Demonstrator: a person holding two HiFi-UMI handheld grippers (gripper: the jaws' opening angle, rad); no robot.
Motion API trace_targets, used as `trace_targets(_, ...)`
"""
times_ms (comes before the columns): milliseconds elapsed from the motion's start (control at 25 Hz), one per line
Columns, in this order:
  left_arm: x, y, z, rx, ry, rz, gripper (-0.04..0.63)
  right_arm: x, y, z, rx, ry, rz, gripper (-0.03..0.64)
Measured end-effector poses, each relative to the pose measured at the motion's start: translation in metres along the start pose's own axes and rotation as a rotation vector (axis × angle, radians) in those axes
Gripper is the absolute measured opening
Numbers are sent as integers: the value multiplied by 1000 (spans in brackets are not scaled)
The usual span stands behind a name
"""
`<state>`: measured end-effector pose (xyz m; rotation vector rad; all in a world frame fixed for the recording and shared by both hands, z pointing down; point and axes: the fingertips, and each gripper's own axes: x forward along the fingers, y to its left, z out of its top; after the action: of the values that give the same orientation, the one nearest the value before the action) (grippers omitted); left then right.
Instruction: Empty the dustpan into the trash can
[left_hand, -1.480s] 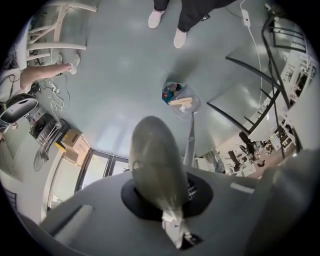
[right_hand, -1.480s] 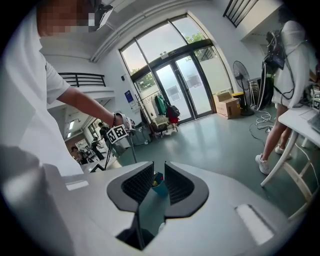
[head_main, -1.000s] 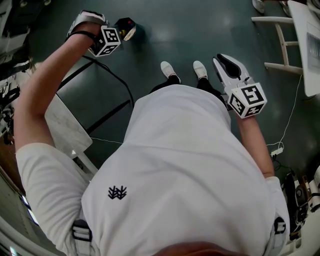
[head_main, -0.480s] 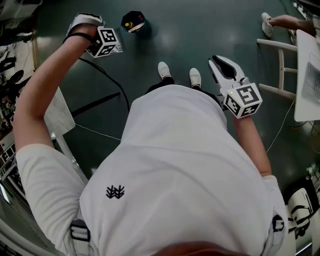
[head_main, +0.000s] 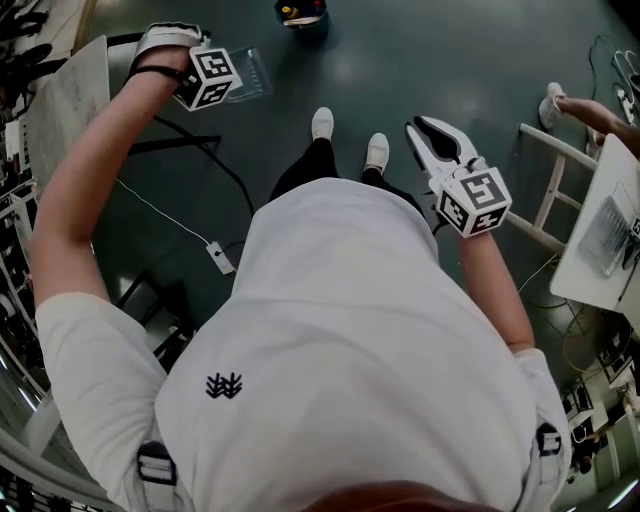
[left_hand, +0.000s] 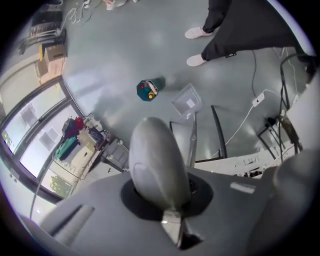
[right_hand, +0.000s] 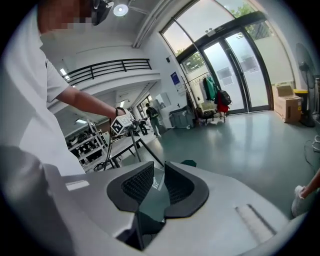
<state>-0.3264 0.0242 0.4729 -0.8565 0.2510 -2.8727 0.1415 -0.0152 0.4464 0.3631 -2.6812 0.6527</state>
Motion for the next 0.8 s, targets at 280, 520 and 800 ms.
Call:
trace_targets(280,-4,-98,-24,-256,-77,-139,57,34,49,3,-79,40,80,64)
trace_targets(520,-23,-179,-32,-457,-160,-198,57,59,98,4,-148,64,118,60)
trace_targets(800,-33,-257,-45,-720,-334,-241,57,108,179,-4,-170,85,130,58)
